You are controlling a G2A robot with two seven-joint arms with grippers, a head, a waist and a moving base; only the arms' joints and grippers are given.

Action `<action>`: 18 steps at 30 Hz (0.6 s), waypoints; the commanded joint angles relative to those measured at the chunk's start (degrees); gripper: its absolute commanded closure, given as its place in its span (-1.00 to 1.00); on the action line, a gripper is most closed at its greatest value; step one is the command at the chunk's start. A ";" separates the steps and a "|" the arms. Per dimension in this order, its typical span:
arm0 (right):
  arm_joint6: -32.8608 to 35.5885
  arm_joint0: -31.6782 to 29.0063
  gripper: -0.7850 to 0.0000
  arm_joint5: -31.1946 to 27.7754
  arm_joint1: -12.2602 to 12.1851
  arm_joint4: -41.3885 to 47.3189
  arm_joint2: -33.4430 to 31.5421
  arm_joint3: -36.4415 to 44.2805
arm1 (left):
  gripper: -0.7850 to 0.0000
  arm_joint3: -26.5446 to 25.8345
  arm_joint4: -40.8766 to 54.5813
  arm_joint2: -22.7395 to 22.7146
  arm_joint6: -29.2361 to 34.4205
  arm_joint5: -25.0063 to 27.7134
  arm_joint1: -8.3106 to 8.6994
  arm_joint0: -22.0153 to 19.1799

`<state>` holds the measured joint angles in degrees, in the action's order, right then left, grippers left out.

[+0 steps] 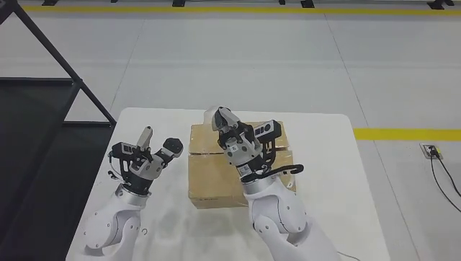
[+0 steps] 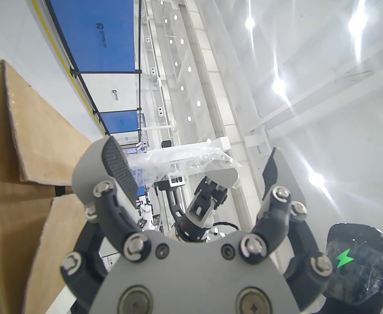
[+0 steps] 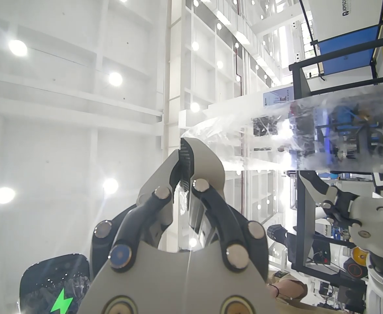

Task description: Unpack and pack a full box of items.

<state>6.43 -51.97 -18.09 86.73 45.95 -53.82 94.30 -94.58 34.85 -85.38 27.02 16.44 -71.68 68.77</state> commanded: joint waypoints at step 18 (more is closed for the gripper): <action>-2.35 -2.71 1.00 -5.07 2.01 -0.24 -0.65 0.63 | -1.00 2.03 -0.18 1.48 -0.24 0.16 -0.35 -1.86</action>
<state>4.18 -54.58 -22.90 88.65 45.76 -54.46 94.89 -92.62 34.71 -83.97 26.75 16.62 -72.02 66.97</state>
